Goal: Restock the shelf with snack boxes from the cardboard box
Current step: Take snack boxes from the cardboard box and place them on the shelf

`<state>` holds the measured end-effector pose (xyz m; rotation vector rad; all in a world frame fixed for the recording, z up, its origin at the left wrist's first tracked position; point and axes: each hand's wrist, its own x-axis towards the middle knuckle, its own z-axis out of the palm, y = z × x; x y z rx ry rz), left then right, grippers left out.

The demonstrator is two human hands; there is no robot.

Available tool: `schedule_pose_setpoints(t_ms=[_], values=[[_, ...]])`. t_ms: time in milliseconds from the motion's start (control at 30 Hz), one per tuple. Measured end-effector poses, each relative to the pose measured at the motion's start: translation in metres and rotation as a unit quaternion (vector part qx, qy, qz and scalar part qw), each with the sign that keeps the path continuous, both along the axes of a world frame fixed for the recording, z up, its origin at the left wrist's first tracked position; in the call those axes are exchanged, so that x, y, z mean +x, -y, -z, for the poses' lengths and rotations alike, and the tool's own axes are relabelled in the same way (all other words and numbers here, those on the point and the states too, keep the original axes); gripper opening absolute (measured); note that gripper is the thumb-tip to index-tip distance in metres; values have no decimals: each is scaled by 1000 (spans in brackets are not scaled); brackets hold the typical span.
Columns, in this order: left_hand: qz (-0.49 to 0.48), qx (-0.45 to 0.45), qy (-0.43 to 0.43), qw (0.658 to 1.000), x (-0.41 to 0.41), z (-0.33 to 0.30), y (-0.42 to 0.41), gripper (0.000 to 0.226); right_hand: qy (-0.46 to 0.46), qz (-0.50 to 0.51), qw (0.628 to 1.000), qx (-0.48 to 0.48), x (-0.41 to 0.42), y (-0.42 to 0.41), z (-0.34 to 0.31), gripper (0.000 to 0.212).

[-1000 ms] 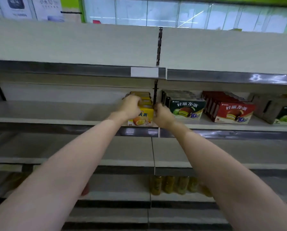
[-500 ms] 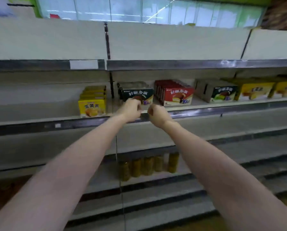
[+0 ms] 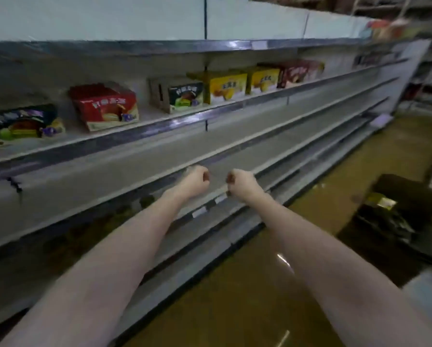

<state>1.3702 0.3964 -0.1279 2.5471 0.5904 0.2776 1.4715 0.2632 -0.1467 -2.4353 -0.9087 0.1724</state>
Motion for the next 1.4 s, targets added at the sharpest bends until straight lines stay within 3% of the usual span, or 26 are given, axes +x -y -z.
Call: schedule_pose_setpoints(t_ms=[367, 500, 633, 733, 833, 933, 1067, 1233, 1400], values=[[113, -146, 12, 983, 140, 89, 191, 16, -92, 221, 969, 54, 73, 202, 90, 22], [202, -115, -33, 972, 176, 133, 238, 19, -139, 316, 937, 53, 91, 255, 136, 23], [279, -103, -85, 951, 222, 175, 275, 19, -121, 348, 930, 1, 119, 295, 167, 20], [298, -111, -108, 942, 263, 198, 295, 14, -122, 358, 925, -31, 150, 313, 184, 21], [299, -101, -126, 940, 306, 219, 306, 22, -132, 369, 918, -61, 187, 321, 192, 21], [322, -82, -131, 934, 346, 220, 314, 15, -133, 370, 915, -86, 230, 324, 195, 18], [360, -72, -142, 919, 405, 221, 317, 20, -129, 389, 909, -81, 287, 331, 195, 15], [387, -39, -139, 911, 471, 212, 334, 22, -152, 479, 865, -7, 334, 354, 198, 14], [428, -1, -136, 894, 547, 217, 360, 14, -137, 475, 869, -14, 396, 371, 206, 18]])
